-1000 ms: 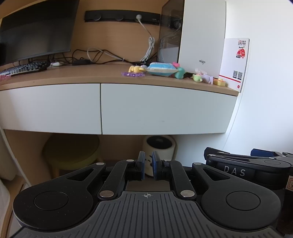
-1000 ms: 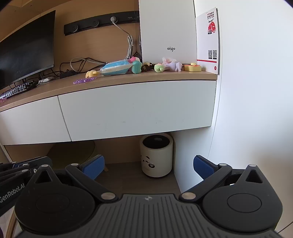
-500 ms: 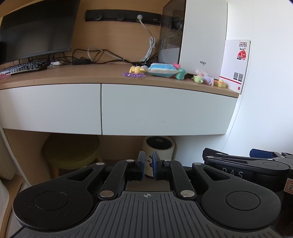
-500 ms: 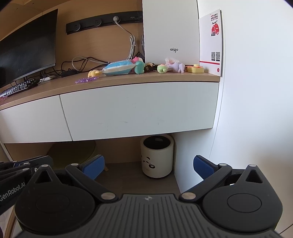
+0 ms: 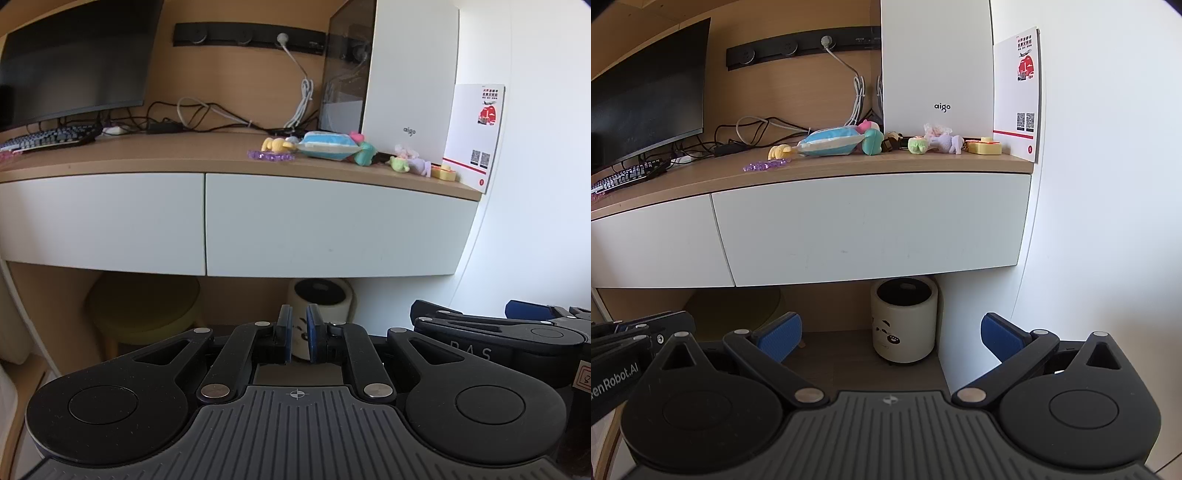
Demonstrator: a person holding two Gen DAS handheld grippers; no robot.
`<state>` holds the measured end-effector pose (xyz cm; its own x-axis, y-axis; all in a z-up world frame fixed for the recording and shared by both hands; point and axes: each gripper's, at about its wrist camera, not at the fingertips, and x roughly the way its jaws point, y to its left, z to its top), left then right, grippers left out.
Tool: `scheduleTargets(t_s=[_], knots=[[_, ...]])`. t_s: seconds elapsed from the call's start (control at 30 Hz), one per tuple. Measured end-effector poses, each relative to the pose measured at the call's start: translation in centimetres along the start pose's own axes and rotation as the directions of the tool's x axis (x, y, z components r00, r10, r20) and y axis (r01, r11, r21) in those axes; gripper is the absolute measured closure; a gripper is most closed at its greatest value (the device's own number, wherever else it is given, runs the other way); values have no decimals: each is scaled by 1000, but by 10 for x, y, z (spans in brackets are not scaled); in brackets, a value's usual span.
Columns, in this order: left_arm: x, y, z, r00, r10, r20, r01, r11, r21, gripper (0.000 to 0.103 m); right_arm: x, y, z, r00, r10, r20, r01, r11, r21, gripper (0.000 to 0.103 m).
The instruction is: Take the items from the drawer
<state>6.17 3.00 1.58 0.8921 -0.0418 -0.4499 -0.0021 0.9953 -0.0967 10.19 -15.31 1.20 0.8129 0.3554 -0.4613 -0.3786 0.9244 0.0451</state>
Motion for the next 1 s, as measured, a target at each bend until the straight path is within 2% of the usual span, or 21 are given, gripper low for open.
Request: scheduleTargets(t_s=[1.0], knots=[[-8,-4,-1,999,-19,41,18,1000,13,92,-2,3,-4,1000,5,3,-5,1000,8,0]])
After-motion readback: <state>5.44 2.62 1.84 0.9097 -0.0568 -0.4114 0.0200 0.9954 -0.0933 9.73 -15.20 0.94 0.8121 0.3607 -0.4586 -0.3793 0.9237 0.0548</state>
